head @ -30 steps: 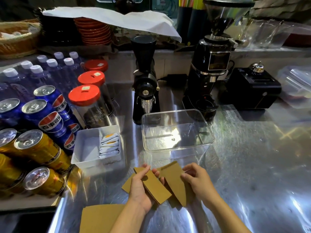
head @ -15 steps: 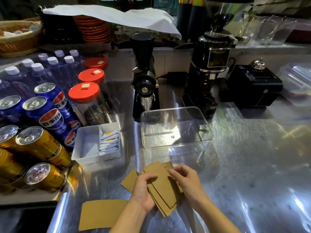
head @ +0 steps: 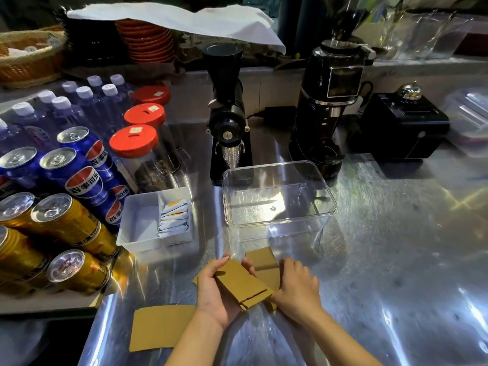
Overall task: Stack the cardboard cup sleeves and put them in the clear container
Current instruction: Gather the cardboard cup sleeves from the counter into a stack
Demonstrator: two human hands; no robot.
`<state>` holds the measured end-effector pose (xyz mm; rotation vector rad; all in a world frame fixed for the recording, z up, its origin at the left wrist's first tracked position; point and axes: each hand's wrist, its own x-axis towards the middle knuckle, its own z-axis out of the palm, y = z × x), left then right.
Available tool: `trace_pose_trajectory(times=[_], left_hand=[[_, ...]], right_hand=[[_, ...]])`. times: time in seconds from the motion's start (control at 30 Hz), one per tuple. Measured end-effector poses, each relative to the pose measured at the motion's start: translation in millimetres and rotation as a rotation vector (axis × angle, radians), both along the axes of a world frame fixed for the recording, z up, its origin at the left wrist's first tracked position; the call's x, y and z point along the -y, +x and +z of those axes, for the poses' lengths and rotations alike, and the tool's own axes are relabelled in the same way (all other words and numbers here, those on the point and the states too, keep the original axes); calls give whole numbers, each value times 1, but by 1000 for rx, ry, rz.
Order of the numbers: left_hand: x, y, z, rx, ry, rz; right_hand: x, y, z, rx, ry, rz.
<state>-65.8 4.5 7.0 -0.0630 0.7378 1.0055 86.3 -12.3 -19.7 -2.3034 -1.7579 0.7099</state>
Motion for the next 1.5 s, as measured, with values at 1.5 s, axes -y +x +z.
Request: trace_pose_trajectory(times=[1.5], left_hand=[[5,8,-8,-80,-49,160]], right_hand=[[16,-19,4,-1,-37,-115]])
